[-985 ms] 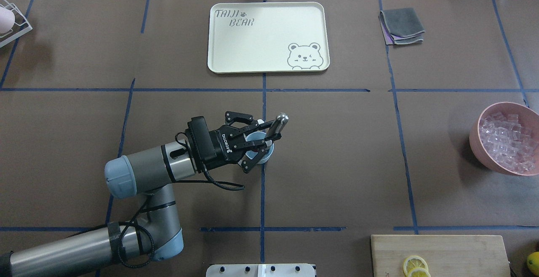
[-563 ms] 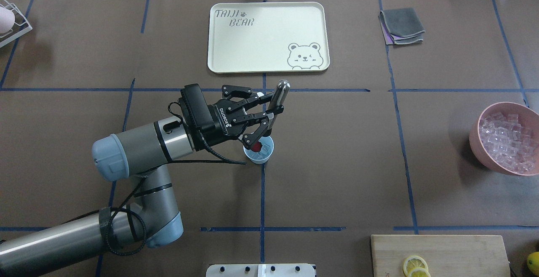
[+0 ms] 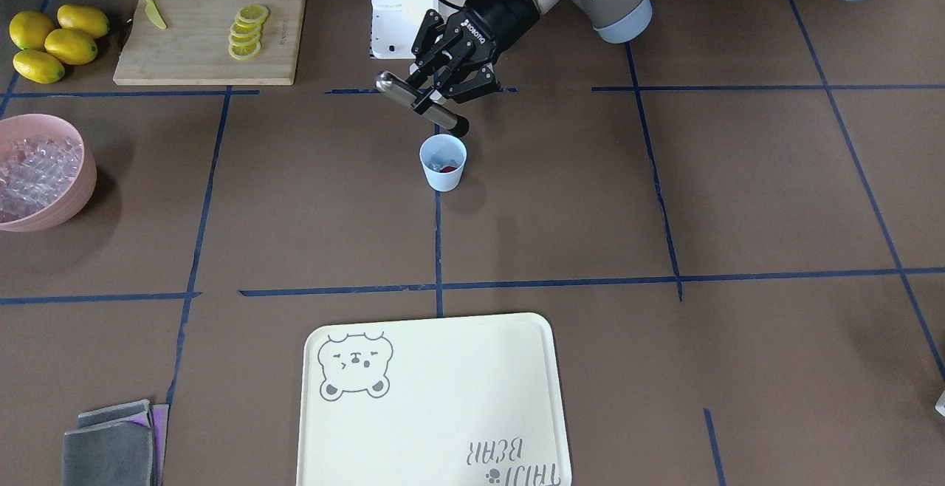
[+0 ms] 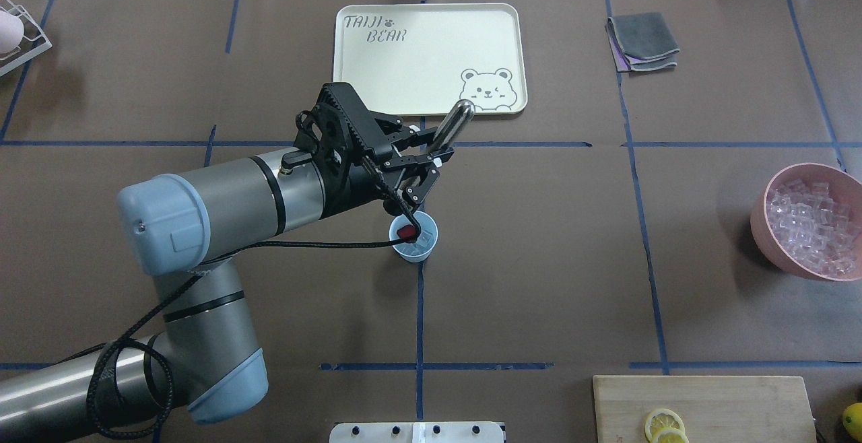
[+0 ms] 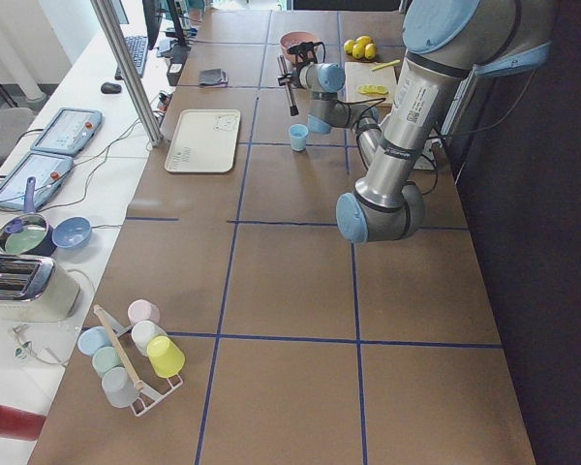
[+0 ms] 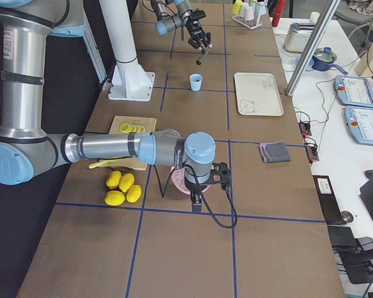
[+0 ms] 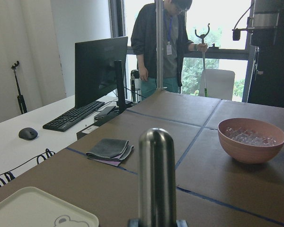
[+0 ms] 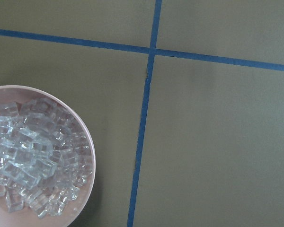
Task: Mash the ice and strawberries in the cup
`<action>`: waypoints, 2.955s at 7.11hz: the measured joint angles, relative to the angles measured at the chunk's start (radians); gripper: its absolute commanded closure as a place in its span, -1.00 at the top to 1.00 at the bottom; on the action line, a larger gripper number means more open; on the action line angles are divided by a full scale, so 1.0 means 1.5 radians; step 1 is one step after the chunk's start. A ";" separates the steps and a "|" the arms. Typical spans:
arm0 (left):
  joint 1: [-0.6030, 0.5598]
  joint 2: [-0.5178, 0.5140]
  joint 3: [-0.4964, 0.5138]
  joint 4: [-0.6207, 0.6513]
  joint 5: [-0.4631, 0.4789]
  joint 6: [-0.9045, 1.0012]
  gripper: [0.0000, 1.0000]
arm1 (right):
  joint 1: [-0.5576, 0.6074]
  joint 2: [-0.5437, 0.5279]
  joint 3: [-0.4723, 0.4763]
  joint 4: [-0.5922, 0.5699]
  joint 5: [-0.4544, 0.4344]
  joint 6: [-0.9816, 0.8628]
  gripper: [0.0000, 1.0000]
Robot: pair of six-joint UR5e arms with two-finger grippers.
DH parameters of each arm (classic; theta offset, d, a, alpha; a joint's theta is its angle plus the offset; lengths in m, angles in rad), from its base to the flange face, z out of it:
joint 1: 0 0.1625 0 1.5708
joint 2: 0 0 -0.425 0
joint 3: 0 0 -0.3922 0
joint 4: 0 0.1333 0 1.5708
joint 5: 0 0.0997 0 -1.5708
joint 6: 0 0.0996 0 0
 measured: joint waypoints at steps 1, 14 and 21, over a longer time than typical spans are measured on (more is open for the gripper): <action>-0.007 0.000 -0.026 0.104 0.000 -0.012 -1.00 | 0.000 0.000 0.000 0.000 0.000 0.000 1.00; -0.445 0.333 -0.016 0.630 -0.392 0.068 -0.85 | 0.000 -0.006 0.002 0.001 0.001 -0.001 1.00; -0.452 0.436 0.232 0.124 -0.411 -0.185 -0.85 | 0.000 -0.008 0.003 0.001 0.002 -0.001 1.00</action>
